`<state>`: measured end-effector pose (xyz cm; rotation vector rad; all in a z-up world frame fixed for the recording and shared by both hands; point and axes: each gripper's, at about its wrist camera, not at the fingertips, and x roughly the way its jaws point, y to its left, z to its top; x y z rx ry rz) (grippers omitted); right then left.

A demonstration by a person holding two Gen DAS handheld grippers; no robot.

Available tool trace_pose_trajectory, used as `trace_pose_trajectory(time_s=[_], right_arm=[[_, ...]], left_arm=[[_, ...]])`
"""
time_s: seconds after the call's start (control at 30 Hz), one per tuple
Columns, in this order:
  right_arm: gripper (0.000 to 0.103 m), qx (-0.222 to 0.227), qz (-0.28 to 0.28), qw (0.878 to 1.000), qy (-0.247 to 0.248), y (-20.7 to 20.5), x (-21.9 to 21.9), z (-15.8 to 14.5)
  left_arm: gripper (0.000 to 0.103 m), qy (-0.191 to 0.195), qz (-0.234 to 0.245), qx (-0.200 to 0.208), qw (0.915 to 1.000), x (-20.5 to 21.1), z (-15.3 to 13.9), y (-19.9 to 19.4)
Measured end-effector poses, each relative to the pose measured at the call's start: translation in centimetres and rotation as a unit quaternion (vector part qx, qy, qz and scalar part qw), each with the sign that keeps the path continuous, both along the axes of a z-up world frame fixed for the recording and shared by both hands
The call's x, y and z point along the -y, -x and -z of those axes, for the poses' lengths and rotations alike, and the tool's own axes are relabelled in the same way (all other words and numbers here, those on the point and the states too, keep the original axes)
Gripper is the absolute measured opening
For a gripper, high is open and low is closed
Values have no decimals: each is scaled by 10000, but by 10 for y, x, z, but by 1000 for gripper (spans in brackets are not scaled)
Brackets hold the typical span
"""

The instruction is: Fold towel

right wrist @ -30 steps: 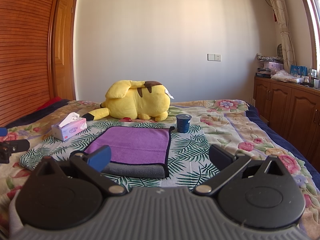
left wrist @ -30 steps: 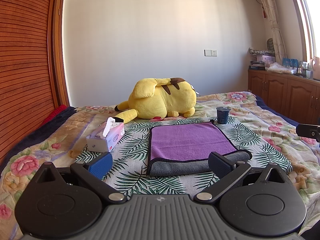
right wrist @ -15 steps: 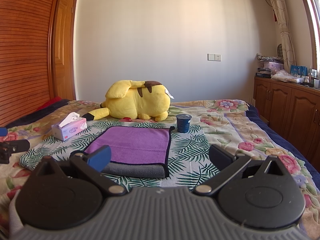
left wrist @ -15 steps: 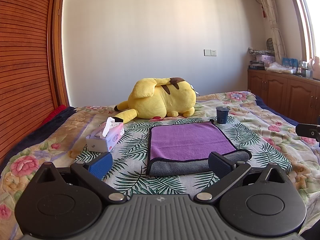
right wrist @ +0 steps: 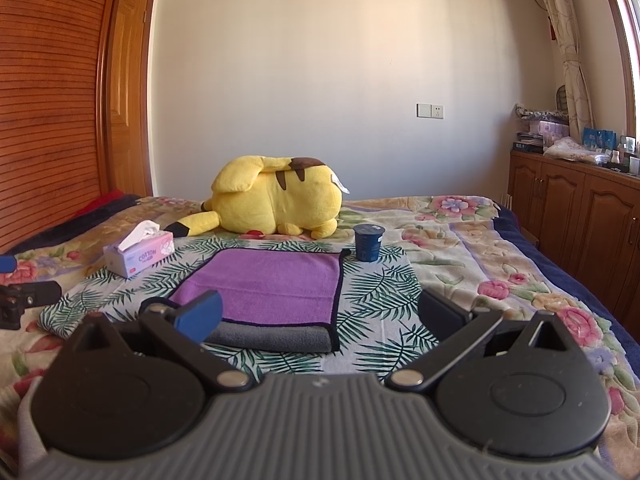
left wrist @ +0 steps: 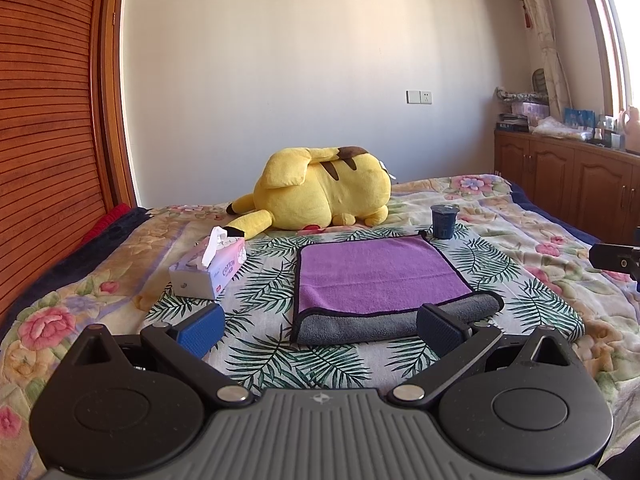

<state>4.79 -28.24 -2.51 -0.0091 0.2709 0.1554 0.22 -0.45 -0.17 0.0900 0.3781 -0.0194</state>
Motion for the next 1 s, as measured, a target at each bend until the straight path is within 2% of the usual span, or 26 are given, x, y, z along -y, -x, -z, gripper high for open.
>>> trace_pose_trajectory(time_s=[1.0], right_arm=[[103, -723, -292, 9969, 90, -62, -18, 23]], left_arm=[[87, -140, 172, -517, 9984, 3, 18, -67]])
